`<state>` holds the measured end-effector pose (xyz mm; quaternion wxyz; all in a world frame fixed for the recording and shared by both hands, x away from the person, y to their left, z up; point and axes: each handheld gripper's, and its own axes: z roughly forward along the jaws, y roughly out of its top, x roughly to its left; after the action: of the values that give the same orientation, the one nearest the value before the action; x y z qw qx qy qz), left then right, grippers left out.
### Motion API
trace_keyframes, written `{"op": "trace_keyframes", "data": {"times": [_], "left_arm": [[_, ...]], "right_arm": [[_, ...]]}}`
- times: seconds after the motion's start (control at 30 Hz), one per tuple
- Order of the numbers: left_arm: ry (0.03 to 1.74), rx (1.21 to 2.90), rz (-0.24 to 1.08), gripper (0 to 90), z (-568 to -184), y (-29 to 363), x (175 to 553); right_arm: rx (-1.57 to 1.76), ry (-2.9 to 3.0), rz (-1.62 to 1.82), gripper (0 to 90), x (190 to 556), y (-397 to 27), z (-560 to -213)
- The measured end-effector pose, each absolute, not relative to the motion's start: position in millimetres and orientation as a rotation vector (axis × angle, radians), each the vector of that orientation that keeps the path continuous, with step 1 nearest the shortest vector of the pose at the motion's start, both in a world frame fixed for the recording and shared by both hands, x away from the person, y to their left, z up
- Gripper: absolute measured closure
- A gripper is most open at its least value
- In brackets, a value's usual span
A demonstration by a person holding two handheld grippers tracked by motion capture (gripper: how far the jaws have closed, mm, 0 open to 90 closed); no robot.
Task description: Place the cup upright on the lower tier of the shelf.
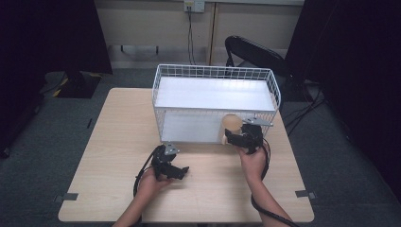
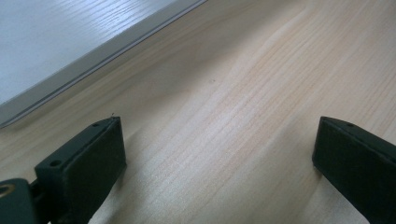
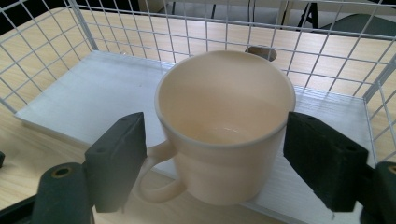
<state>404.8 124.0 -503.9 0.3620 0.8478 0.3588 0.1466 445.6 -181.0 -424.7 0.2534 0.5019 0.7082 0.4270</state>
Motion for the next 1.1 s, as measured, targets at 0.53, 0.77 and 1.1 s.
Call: {"op": "trace_keyframes", "data": {"times": [0.53, 0.77, 1.1], "left_arm": [[0.922, 2.184, 0.376, 2.0, -504, 124, 405], [0.923, 2.184, 0.374, 1.9, -504, 124, 405], [0.921, 2.185, 0.372, 1.8, -504, 124, 405]], "right_arm": [[1.352, 1.910, 1.118, 27.0, 451, -179, -425], [1.352, 1.913, 1.110, 32.3, 453, -177, -423], [1.344, 1.912, 1.107, 41.7, 457, -176, -420]]}}
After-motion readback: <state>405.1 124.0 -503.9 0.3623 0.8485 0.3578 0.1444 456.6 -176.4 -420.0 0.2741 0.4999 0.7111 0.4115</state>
